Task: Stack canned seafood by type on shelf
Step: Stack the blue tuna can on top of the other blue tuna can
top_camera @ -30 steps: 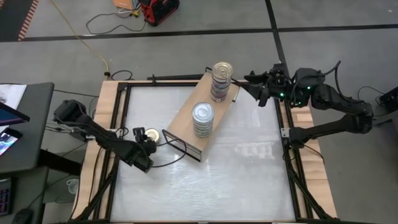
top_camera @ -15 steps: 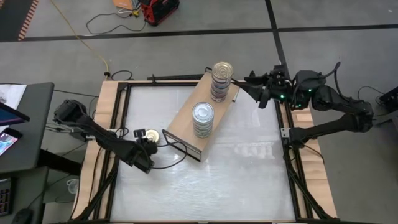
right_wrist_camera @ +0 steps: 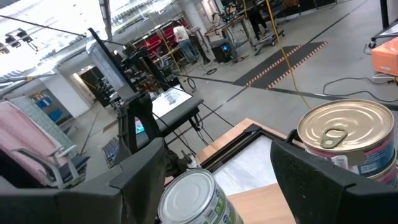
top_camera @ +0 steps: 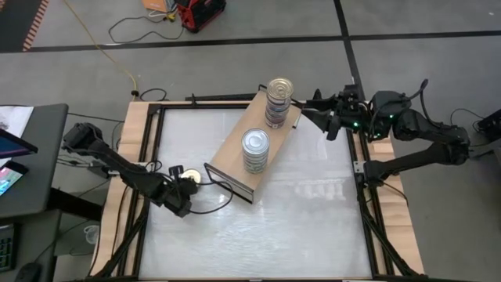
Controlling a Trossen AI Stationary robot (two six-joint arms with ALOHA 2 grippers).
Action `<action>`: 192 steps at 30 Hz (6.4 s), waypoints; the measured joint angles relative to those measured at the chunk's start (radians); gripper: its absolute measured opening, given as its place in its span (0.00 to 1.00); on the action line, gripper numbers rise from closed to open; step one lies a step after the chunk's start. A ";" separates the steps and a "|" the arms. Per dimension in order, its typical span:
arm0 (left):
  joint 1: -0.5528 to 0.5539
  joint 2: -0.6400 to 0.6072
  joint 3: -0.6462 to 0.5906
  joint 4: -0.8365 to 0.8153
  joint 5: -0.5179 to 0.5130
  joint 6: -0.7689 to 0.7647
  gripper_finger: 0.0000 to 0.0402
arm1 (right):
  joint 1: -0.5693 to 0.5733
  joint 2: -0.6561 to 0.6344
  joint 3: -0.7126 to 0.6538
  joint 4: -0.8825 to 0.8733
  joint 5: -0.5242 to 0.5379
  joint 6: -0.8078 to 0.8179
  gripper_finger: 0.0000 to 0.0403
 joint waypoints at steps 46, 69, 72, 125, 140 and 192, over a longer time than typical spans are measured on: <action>-0.162 0.318 0.258 -0.161 -0.074 -0.120 0.01 | 0.046 0.000 0.000 -0.007 0.003 -0.003 0.77; -0.175 0.319 0.269 -0.038 0.019 -0.156 0.00 | 0.045 0.000 0.000 -0.007 0.003 -0.011 0.77; -0.175 0.319 0.269 -0.049 0.017 -0.167 0.00 | 0.045 0.000 0.001 -0.007 0.003 -0.014 0.77; 0.189 0.100 0.304 -0.140 0.391 0.102 0.78 | 0.112 -0.002 0.001 0.000 -0.004 -0.044 0.77; 0.197 0.099 0.234 -0.026 0.514 0.072 0.47 | 0.107 -0.002 0.001 -0.002 -0.002 -0.045 0.77; 0.990 -0.016 0.499 1.093 0.891 -0.542 0.47 | -0.019 -0.041 0.002 -0.102 -0.008 -0.030 0.77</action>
